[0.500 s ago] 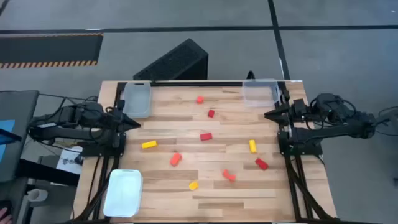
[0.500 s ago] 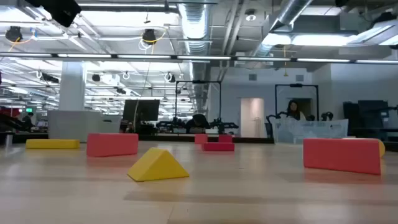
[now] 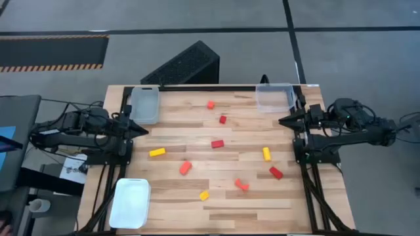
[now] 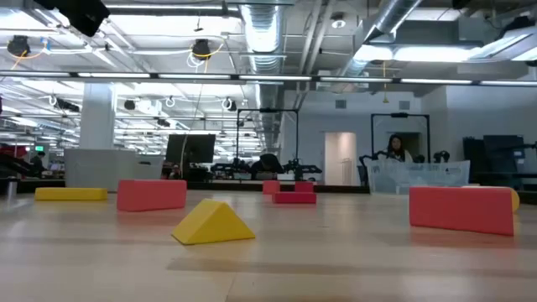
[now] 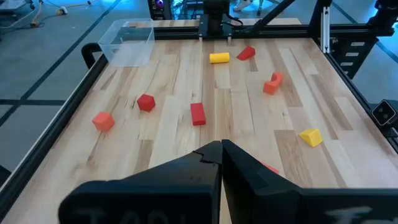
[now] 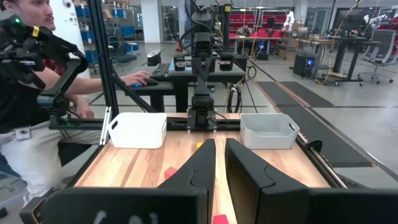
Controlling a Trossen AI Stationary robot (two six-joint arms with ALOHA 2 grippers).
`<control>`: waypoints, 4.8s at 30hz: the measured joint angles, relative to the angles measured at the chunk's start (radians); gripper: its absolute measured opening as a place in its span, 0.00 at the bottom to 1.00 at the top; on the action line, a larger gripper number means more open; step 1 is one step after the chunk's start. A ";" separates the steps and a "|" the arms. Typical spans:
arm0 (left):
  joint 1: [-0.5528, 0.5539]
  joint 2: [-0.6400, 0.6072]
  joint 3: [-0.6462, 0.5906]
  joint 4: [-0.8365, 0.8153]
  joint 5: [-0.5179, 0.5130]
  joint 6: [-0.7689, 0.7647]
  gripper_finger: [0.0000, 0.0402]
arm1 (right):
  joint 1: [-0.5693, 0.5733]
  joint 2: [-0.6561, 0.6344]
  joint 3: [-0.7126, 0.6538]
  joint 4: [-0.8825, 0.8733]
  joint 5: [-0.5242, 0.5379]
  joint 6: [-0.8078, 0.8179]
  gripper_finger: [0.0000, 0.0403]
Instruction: Sort & place blocks by color
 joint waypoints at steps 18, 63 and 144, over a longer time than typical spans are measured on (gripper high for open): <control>0.000 0.000 0.000 0.000 0.000 0.000 0.00 | 0.000 0.000 0.000 0.000 0.000 0.000 0.16; 0.000 0.000 0.000 0.026 -0.001 0.035 0.00 | 0.000 0.000 0.000 0.000 0.000 -0.015 0.16; 0.000 0.000 -0.024 0.349 -0.390 -0.082 0.00 | -0.251 0.654 0.000 -0.094 0.134 0.026 0.28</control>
